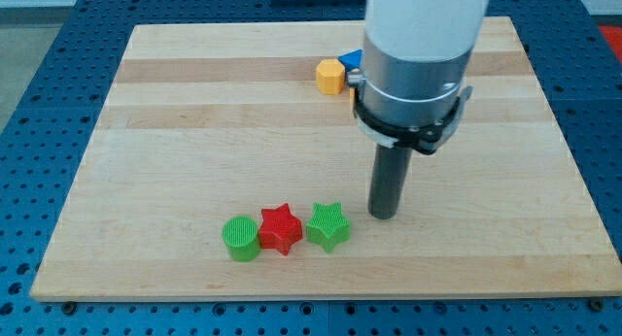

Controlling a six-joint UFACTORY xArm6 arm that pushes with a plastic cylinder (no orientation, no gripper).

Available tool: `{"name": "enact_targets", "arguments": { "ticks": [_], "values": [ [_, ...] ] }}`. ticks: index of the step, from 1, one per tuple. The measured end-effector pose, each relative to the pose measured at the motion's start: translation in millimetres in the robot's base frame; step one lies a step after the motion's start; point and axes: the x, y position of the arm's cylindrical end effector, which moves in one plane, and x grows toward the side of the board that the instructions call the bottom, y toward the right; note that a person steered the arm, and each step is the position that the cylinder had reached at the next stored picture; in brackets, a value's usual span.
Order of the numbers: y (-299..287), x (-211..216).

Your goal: Place yellow heart to the right of the green star

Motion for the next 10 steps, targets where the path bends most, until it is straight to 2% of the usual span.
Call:
{"name": "enact_targets", "arguments": {
  "ticks": [3, 5, 6, 7, 8, 9, 10],
  "values": [
    [-54, 11],
    [-22, 6],
    [38, -28],
    [126, -57],
    [196, -113],
    [207, -177],
    [180, -214]
  ]
}}
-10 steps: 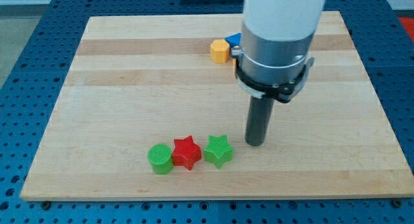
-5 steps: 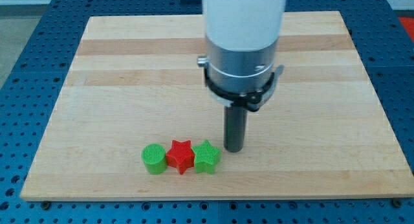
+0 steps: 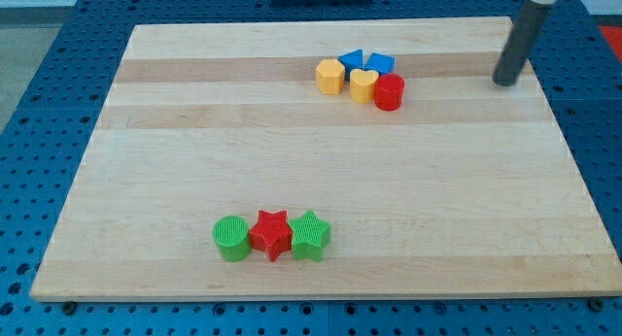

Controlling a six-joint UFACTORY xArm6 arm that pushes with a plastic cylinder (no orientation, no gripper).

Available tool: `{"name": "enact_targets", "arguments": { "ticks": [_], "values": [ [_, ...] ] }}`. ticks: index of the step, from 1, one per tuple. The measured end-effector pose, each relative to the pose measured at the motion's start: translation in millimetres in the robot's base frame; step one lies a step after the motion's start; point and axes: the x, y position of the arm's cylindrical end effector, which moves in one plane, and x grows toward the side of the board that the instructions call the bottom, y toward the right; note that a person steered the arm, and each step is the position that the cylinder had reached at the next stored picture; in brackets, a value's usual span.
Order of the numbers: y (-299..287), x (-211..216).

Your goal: Place yellow heart to the right of the green star

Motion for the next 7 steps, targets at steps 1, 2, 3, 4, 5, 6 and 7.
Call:
{"name": "enact_targets", "arguments": {
  "ticks": [1, 2, 3, 4, 5, 6, 7],
  "values": [
    [-47, -4],
    [-114, 2],
    [-178, 25],
    [-228, 62],
    [-237, 74],
    [-237, 64],
    [-237, 40]
  ]
}}
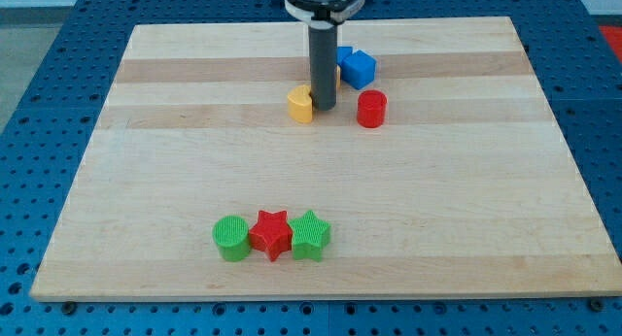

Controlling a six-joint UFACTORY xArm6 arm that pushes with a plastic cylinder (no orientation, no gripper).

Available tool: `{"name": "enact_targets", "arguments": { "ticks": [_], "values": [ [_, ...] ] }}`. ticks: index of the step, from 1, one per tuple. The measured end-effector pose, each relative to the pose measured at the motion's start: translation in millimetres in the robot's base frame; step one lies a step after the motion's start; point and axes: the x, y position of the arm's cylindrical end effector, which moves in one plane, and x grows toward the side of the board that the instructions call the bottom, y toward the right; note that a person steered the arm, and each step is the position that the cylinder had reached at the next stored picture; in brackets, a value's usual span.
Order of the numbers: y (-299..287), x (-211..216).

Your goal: Place yellow heart to the right of the green star

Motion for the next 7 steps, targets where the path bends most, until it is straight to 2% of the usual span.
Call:
{"name": "enact_targets", "arguments": {
  "ticks": [2, 4, 6, 7],
  "values": [
    [-60, -7],
    [-83, -4],
    [-77, 67],
    [-56, 71]
  ]
}}
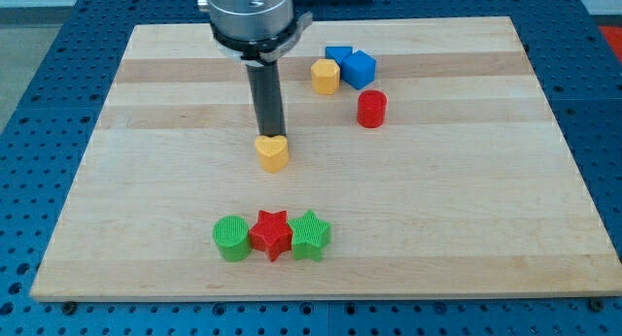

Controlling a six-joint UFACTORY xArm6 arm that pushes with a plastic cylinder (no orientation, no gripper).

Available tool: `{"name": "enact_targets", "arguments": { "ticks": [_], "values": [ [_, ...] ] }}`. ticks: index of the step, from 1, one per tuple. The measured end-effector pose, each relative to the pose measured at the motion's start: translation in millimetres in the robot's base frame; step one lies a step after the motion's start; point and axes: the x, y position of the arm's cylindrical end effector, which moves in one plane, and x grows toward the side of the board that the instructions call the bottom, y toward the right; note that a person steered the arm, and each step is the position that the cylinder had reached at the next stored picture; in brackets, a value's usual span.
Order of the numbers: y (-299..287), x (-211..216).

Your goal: Place yellow heart to the right of the green star

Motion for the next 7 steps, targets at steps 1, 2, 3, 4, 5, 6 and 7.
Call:
{"name": "enact_targets", "arguments": {
  "ticks": [1, 2, 3, 4, 5, 6, 7],
  "values": [
    [20, 34],
    [19, 19],
    [-10, -17],
    [-55, -6],
    [-61, 32],
    [-21, 51],
    [41, 65]
  ]
}}
